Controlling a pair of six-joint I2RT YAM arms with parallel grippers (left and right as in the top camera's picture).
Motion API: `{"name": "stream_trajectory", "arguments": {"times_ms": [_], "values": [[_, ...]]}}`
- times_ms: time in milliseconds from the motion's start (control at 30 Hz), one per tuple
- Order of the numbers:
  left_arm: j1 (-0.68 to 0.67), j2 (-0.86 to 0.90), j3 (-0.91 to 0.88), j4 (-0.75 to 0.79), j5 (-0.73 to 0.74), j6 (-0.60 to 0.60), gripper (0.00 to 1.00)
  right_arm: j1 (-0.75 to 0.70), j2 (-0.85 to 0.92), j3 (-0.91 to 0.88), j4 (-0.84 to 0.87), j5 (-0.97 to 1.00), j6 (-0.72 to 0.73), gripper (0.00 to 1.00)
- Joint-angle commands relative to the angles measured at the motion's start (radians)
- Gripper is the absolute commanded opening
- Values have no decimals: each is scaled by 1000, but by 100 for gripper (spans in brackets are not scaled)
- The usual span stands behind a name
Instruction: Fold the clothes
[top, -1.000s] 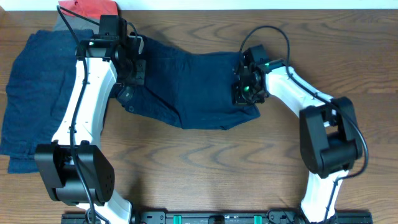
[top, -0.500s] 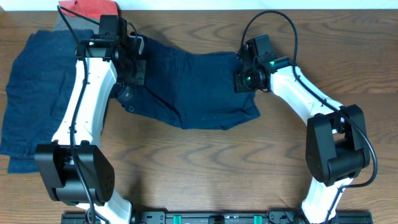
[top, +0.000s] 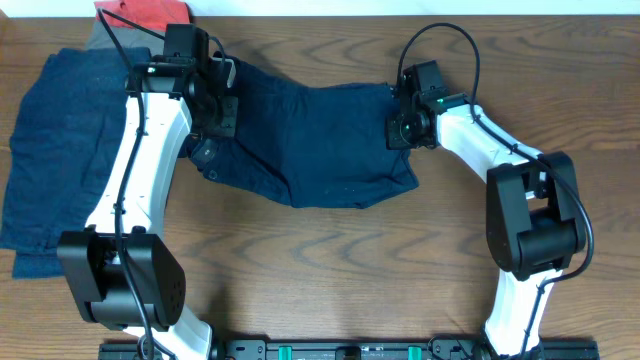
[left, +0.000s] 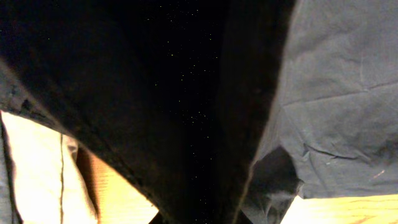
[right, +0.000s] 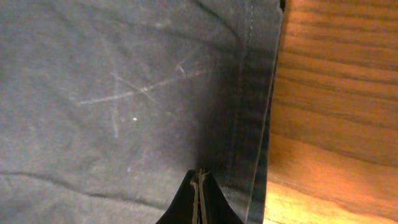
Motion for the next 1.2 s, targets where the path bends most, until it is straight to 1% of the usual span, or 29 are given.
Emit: {"name": "stream_trajectory", "arguments": {"times_ms": [0,200,367,567,867,1167], "values": [[-2,-7,28,5,-11,-15,6,-4,30,-3,8,6,-13,1],[-33,-7,28,9,-11,-24,6,-5,60,-3,8,5,-5,1],[-94,-7,28,27,3,-43,6,-5,61,-3,6,6,3,1],[-191,-7,28,74,5,-175,6,-5,61,-3,0,6,6,1],[-331,-6,27,182,7,-334,6,-6,61,-3,-6,6,9,1],[-407,37,14,270,7,-410,6,-6,61,-3,-6,6,10,1]]}}
